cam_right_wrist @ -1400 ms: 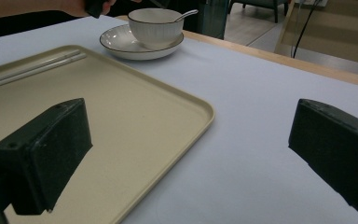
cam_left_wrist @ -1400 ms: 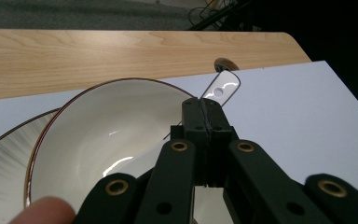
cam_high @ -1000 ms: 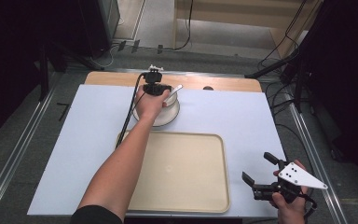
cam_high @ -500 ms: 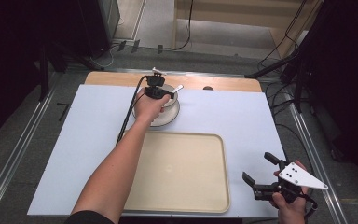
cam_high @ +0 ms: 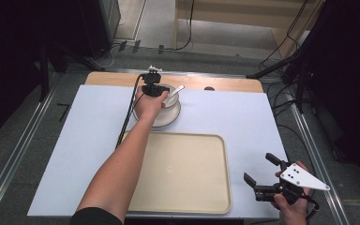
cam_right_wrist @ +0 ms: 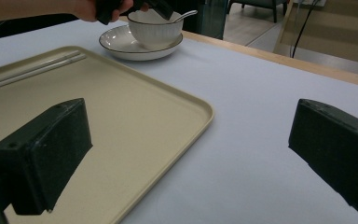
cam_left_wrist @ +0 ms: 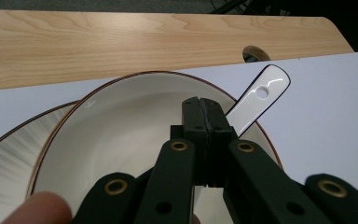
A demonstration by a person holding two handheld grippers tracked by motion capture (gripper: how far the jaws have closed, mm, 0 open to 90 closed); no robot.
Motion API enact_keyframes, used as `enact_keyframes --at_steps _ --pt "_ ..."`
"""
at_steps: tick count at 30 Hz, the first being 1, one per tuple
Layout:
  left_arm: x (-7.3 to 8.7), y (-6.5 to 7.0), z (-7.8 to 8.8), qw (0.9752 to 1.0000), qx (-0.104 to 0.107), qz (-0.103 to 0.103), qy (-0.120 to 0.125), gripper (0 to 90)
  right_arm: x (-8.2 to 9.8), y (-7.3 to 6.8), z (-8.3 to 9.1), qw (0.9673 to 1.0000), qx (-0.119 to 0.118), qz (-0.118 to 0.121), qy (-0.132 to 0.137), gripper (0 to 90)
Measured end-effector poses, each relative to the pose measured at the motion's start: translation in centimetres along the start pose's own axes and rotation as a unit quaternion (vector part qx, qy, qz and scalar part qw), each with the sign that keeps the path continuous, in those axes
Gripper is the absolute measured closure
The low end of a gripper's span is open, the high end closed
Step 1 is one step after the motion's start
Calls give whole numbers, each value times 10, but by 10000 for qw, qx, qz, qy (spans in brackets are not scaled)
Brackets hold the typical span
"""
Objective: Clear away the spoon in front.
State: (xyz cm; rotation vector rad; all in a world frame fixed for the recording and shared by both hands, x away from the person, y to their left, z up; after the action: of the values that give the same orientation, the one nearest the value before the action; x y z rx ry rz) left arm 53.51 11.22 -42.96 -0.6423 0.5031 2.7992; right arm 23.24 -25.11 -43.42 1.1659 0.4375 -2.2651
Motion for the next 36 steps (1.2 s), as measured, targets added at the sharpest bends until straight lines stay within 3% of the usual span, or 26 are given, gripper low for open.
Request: enact_keyframes --at_steps 6,13,19,24,27,31,33,36 --pt "0 2 -6 10000 58 28 -49 900 1 1 0 10000 -9 -10 9 0" --pt "6 7 -8 9982 271 -418 -334 900 0 1 0 10000 -9 10 4 0" --pt "12 12 -3 9933 585 -821 -565 900 0 1 0 10000 7 13 -8 0" --pt "17 13 2 9900 535 -1110 -683 900 1 0 0 10000 16 7 -17 0" --pt "20 12 9 9908 558 -1131 -497 872 0 0 0 10000 8 10 -10 0" --pt "25 6 20 9938 575 -942 -116 770 0 0 0 10000 4 8 -5 0" --pt "29 4 26 9942 505 -954 22 703 0 0 0 10000 5 11 -5 0" --pt "34 2 33 9928 647 -994 180 623 0 -1 0 10000 1 12 -10 0"
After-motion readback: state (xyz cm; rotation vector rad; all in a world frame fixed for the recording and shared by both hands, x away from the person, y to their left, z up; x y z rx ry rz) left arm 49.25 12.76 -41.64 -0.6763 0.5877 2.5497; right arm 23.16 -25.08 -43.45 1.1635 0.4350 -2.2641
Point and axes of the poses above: each handheld gripper's, and its own axes: z roughly backward along the jaws, x roughly out of its underside, y roughly to its right, the point moved 3 cm from there along -z, roughly forward along the jaws, and after that the axes turned 15 degrees about -y, right-handed, at the moved point
